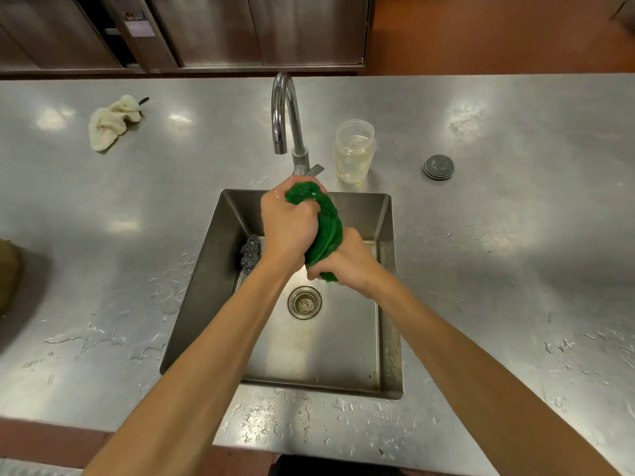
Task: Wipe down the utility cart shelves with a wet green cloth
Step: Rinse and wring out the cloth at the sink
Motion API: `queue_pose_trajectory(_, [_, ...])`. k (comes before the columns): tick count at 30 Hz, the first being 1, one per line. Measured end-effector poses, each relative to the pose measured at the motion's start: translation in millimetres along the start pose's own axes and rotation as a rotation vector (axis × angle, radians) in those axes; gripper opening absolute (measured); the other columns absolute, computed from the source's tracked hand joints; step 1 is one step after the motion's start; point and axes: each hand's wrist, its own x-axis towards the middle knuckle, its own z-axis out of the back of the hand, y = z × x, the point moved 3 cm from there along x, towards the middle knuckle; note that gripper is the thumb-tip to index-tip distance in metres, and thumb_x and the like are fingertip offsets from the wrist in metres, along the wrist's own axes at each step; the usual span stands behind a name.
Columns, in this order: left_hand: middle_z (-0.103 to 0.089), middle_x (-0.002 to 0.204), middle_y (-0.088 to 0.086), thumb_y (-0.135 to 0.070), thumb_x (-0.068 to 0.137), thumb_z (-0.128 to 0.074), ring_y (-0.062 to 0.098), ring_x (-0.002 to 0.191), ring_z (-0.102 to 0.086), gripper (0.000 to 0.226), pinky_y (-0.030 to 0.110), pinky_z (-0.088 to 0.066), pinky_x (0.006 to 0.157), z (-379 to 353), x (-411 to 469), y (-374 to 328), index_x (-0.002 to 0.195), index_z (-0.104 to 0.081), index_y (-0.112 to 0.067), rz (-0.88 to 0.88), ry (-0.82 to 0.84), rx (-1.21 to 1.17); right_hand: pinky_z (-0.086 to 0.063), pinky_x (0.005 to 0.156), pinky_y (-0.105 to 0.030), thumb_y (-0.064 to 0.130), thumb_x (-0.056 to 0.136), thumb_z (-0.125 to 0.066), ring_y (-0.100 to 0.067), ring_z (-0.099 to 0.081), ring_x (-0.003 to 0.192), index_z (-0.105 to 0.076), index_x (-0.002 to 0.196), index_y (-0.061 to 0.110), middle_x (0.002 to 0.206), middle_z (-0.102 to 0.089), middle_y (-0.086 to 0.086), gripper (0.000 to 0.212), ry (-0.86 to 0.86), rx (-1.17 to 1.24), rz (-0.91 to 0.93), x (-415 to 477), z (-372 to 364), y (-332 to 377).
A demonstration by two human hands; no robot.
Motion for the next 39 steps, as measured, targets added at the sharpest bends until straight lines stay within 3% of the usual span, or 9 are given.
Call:
queue_pose_trajectory(5, [-0.059, 0.062, 0.001, 0.022, 0.067, -0.04, 0.013, 0.057, -0.058, 0.044, 0.028, -0.049, 0.054, -3, -7, -6, 0.065, -0.064, -0.015, -0.064, 0.13, 0.053, -0.029, 0.037, -0.016, -0.02, 0.057, -0.059, -0.013, -0.04, 0.043, -0.048, 0.064, -0.013, 0.061, -0.043, -0.01, 0.015, 0.228, 0.241, -0.107, -5, -5, -11])
queue_pose_trajectory(16, [-0.054, 0.055, -0.001, 0.025, 0.068, -0.037, 0.015, 0.051, -0.054, 0.042, 0.028, -0.047, 0.051, -4, -10, 2, 0.064, -0.059, -0.011, 0.007, 0.196, 0.023, -0.017, 0.031, -0.014, 0.002, 0.052, -0.066, -0.012, -0.035, 0.044, -0.045, 0.074, 0.009, 0.059, -0.044, -0.006, 0.031, 0.613, 0.383, -0.259, -4, -5, -27])
queue_pose_trajectory(21, [-0.061, 0.067, 0.002, 0.021, 0.072, -0.046, 0.014, 0.064, -0.059, 0.037, 0.028, -0.052, 0.059, -2, -11, 18, 0.074, -0.065, -0.011, 0.073, 0.134, 0.049, -0.037, 0.046, -0.025, 0.01, 0.066, -0.084, -0.016, -0.051, 0.06, -0.061, 0.076, 0.013, 0.071, -0.056, -0.01, 0.026, 0.378, 0.091, -0.199, -9, 9, -32])
queue_pose_trajectory(23, [-0.065, 0.076, 0.006, 0.015, 0.077, -0.051, 0.014, 0.07, -0.062, 0.03, 0.031, -0.054, 0.064, 1, -11, 28, 0.087, -0.068, -0.007, 0.142, 0.086, 0.049, -0.055, 0.068, -0.029, 0.014, 0.074, -0.084, -0.013, -0.068, 0.082, -0.066, 0.097, 0.019, 0.088, -0.071, -0.001, 0.03, 0.288, 0.08, -0.179, -15, 18, -36])
queue_pose_trajectory(26, [-0.069, 0.092, 0.008, 0.001, 0.083, -0.057, 0.019, 0.084, -0.066, 0.027, 0.037, -0.058, 0.078, 6, -10, 46, 0.106, -0.069, -0.007, 0.319, 0.011, -0.031, -0.058, 0.09, -0.038, 0.016, 0.077, -0.083, -0.013, -0.068, 0.106, -0.06, 0.122, 0.023, 0.118, -0.069, -0.001, 0.051, 0.132, 0.099, -0.156, -25, 38, -43])
queue_pose_trajectory(29, [-0.067, 0.098, 0.009, -0.008, 0.087, -0.061, 0.022, 0.089, -0.064, 0.026, 0.039, -0.056, 0.082, 0, -15, 60, 0.112, -0.066, -0.011, 0.448, 0.029, -0.064, -0.057, 0.091, -0.037, 0.018, 0.069, -0.088, -0.01, -0.069, 0.103, -0.06, 0.117, 0.023, 0.114, -0.071, 0.002, 0.056, -0.079, 0.023, -0.079, -36, 59, -53])
queue_pose_trajectory(33, [-0.066, 0.109, 0.006, -0.018, 0.089, -0.063, 0.017, 0.091, -0.064, 0.037, 0.028, -0.052, 0.066, -18, -26, 73, 0.124, -0.061, -0.03, 0.482, 0.2, 0.016, -0.059, 0.082, -0.045, 0.027, 0.065, -0.09, -0.019, -0.071, 0.088, -0.063, 0.094, 0.013, 0.093, -0.074, -0.001, 0.041, -0.255, -0.102, -0.026, -55, 84, -66])
queue_pose_trajectory(36, [-0.066, 0.114, 0.004, -0.029, 0.093, -0.064, 0.014, 0.093, -0.067, 0.029, 0.023, -0.055, 0.059, -34, -38, 75, 0.122, -0.065, -0.032, 0.476, 0.34, 0.076, -0.056, 0.082, -0.029, 0.036, 0.065, -0.086, -0.01, -0.066, 0.09, -0.066, 0.088, 0.012, 0.097, -0.07, 0.002, 0.039, -0.354, -0.149, 0.053, -76, 100, -64])
queue_pose_trajectory(39, [-0.069, 0.116, -0.001, -0.053, 0.09, -0.064, 0.016, 0.1, -0.07, 0.032, 0.034, -0.061, 0.067, -48, -53, 82, 0.115, -0.068, -0.032, 0.545, 0.525, 0.142, -0.053, 0.078, -0.021, 0.045, 0.063, -0.082, -0.009, -0.066, 0.089, -0.066, 0.084, 0.018, 0.096, -0.069, 0.002, 0.038, -0.465, -0.146, 0.091, -97, 119, -55])
